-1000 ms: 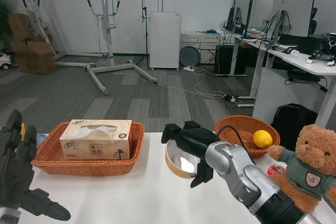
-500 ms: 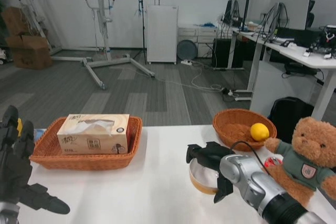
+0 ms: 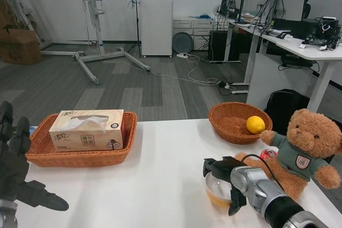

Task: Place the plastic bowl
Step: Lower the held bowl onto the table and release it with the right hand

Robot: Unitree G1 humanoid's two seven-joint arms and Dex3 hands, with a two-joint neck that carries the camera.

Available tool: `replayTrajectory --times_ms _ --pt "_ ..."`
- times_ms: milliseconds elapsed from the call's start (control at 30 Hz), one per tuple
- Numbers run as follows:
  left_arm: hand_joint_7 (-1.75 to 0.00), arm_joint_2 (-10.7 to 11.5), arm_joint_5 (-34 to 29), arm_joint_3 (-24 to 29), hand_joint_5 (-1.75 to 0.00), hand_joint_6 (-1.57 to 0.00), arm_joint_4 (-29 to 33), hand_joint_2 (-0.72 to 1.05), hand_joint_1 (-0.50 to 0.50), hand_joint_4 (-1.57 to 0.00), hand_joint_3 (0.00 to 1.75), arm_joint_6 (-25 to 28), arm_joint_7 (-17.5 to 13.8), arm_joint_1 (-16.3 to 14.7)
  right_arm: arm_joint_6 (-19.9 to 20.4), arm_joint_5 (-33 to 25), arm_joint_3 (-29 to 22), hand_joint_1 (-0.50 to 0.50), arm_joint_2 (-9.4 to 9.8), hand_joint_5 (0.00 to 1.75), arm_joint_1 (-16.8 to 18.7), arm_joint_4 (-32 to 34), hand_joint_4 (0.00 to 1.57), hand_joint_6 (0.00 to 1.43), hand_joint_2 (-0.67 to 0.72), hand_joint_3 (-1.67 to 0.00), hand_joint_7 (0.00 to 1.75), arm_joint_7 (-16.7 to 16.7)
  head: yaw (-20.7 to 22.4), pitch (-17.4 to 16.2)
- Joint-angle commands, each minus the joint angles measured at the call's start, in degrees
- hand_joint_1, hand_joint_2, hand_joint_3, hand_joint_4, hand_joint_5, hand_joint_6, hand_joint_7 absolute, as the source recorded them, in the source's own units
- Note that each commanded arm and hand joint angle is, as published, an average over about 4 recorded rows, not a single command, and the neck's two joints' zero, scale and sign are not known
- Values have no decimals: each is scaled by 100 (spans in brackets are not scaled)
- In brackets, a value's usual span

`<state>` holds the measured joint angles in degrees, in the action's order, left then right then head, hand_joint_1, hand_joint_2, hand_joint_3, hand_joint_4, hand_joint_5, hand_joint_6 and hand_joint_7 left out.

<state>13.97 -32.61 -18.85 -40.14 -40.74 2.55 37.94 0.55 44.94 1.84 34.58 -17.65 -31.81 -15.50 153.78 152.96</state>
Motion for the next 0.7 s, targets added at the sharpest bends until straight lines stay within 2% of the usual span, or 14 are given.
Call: replayTrajectory --times_ms 33,100,167,233,333,433,500,533,600,633,700 --pt "0 9 0 -5 0 0 -3 -68 -50 0 9 -4 9 -59 16 177 40 -46 -83 141 34 -133 26 10 -54 -151 143 91 0 0" --pt "0 9 0 -5 0 0 -3 -72 -50 0 9 -4 9 -55 16 217 45 -46 -118 128 34 -168 19 6 -53 -147 136 99 0 0" --pt "0 9 0 -5 0 0 -3 -70 -50 0 7 -4 9 -52 11 241 45 -46 -156 116 34 -234 12 4 -48 -141 127 99 -63 -180" --pt "0 9 0 -5 0 0 -3 -68 -50 0 7 -4 9 -57 7 250 45 -45 -195 104 34 -322 11 3 -40 -133 120 99 -105 -304" --pt "0 9 0 2 0 0 -9 -70 -50 0 9 -4 9 -59 7 252 45 -42 -228 95 34 -381 11 1 -32 -123 119 99 -77 -275" --pt "0 9 0 4 0 0 -12 -72 -50 0 9 -4 9 -52 -8 289 45 -42 -264 75 34 -405 9 0 -21 -101 115 95 -81 -281" --pt "0 9 0 4 0 0 -16 -72 -50 0 9 -4 9 -50 -8 314 45 -42 -270 53 34 -394 6 0 -10 -83 101 91 -89 -300" --pt "0 9 0 4 0 0 -18 -70 -50 0 9 -4 9 -50 -6 318 45 -42 -272 34 34 -388 4 0 -3 -71 89 91 -90 -303" --pt "0 9 -2 4 0 0 -25 -66 -50 0 9 -4 9 -50 -2 320 45 -42 -277 7 34 -379 1 0 3 -56 72 88 -91 -308" --pt "0 9 -4 4 0 0 -27 -64 -50 0 9 -4 9 -50 -2 318 45 -42 -277 0 34 -379 0 0 8 -50 63 86 -92 -309" --pt "0 9 -4 4 0 0 -29 -68 -50 0 7 -4 9 -55 -6 314 45 -42 -281 0 38 -374 0 0 14 -40 49 77 -93 -318"
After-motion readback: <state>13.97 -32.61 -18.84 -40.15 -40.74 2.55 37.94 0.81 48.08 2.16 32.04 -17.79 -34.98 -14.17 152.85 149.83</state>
